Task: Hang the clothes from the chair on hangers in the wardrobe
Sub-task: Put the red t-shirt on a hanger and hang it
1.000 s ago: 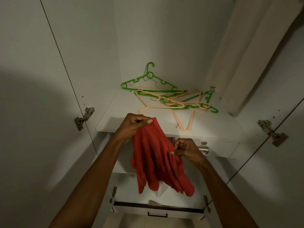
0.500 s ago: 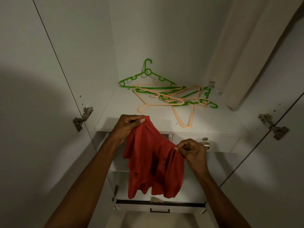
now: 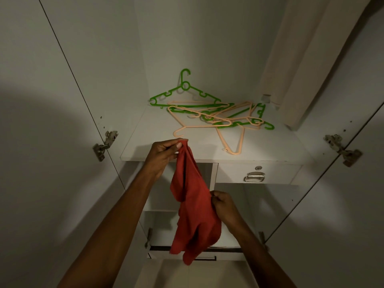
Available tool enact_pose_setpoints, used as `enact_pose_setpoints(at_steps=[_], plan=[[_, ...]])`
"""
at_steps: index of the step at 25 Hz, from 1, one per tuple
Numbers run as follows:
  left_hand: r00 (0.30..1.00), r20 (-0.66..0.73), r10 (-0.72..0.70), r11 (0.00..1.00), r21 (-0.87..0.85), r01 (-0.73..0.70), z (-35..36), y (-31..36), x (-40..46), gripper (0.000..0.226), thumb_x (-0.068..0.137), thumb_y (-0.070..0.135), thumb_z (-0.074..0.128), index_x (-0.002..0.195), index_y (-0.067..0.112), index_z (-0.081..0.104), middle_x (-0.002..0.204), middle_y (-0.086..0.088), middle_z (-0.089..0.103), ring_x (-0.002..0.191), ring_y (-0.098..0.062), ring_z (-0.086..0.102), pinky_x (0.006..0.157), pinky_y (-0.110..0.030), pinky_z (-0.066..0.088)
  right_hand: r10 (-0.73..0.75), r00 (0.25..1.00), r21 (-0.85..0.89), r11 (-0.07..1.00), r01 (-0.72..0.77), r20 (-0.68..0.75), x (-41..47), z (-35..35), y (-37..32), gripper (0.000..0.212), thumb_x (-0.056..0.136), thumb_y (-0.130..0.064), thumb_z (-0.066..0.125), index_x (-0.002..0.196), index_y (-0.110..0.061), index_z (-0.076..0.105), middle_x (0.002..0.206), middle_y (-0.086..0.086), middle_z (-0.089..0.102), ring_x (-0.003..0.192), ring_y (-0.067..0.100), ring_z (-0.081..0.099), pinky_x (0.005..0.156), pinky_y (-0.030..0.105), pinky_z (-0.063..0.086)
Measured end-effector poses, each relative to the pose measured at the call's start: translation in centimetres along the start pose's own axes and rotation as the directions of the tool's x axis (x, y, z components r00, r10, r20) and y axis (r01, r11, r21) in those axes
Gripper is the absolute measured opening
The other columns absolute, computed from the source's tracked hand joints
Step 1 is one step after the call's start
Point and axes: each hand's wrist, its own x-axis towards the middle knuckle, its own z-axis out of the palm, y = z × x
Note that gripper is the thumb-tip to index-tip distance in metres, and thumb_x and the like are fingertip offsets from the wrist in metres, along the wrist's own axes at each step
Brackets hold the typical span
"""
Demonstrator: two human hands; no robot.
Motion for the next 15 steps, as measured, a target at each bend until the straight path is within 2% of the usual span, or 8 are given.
enact_pose_setpoints(at_steps=[2, 4, 6, 10, 13, 15], plan=[[1.000, 0.011, 0.009, 0.999, 0.053, -0.010, -0.4, -0.3, -0.3, 0.027, 0.097, 0.005, 0.063, 0.123, 0.005, 0.070, 0.117, -0.011, 0.075, 0.112, -0.026, 0.070, 0.091, -0.037, 0.059, -0.147, 0.987, -0.294, 0.948, 0.122, -0.062, 0.6, -1.3, 0.1, 0.023, 0.093, -0.009, 0.064, 0.113, -0.013, 0.075, 0.096, 0.006, 0.078, 0.084, 0.023, 0.074, 0.085, 0.040, 0.060], [1.000, 0.012, 0.006, 0.997, 0.075, -0.007, -1.0, -0.6, -0.7, 0.026, 0.097, 0.006, 0.063, 0.121, 0.006, 0.072, 0.117, -0.009, 0.075, 0.114, -0.026, 0.070, 0.094, -0.039, 0.059, -0.224, 0.966, -0.386, 0.908, 0.160, -0.126, 0.5, -3.3, -0.9, 0.043, 0.084, -0.012, 0.075, 0.127, -0.018, 0.069, 0.104, 0.004, 0.078, 0.092, 0.023, 0.074, 0.084, 0.027, 0.055], [1.000, 0.012, -0.010, 0.996, 0.085, 0.009, -1.7, -1.1, -1.2, 0.026, 0.096, 0.007, 0.064, 0.121, 0.007, 0.072, 0.116, -0.007, 0.076, 0.113, -0.024, 0.070, 0.095, -0.036, 0.058, -0.280, 0.941, -0.446, 0.879, 0.171, -0.191, 0.4, -5.3, -1.8, 0.054, 0.079, -0.015, 0.078, 0.131, -0.023, 0.065, 0.106, 0.000, 0.077, 0.094, 0.022, 0.073, 0.079, 0.024, 0.050], [0.998, 0.038, -0.054, 0.997, 0.066, 0.051, -2.6, -1.4, -1.9, 0.027, 0.087, 0.016, 0.069, 0.114, 0.016, 0.076, 0.115, -0.006, 0.076, 0.115, -0.023, 0.069, 0.095, -0.030, 0.057, -0.414, 0.877, -0.579, 0.788, 0.212, -0.243, 1.4, -8.0, -2.1, 0.055, 0.077, -0.024, 0.079, 0.129, -0.027, 0.064, 0.099, -0.005, 0.077, 0.086, 0.023, 0.073, 0.075, 0.031, 0.056], [0.997, 0.069, -0.046, 0.998, 0.042, 0.043, -2.6, -1.6, -1.8, 0.024, 0.086, 0.017, 0.070, 0.107, 0.023, 0.080, 0.117, -0.008, 0.075, 0.116, -0.023, 0.068, 0.096, -0.028, 0.056, -0.431, 0.863, -0.558, 0.798, 0.227, -0.265, 2.0, -8.8, -2.7, 0.068, 0.071, -0.021, 0.079, 0.136, -0.027, 0.060, 0.107, -0.008, 0.076, 0.096, 0.023, 0.073, 0.089, 0.040, 0.057], [0.994, 0.099, -0.046, 0.999, 0.032, 0.043, -2.5, -1.9, -1.6, 0.025, 0.087, 0.015, 0.070, 0.109, 0.019, 0.079, 0.118, -0.010, 0.075, 0.118, -0.026, 0.067, 0.096, -0.027, 0.055, -0.398, 0.881, -0.541, 0.814, 0.212, -0.255, 2.2, -9.1, -3.4, 0.079, 0.065, -0.030, 0.077, 0.141, -0.029, 0.053, 0.110, -0.009, 0.075, 0.104, 0.028, 0.070, 0.098, 0.049, 0.053]])
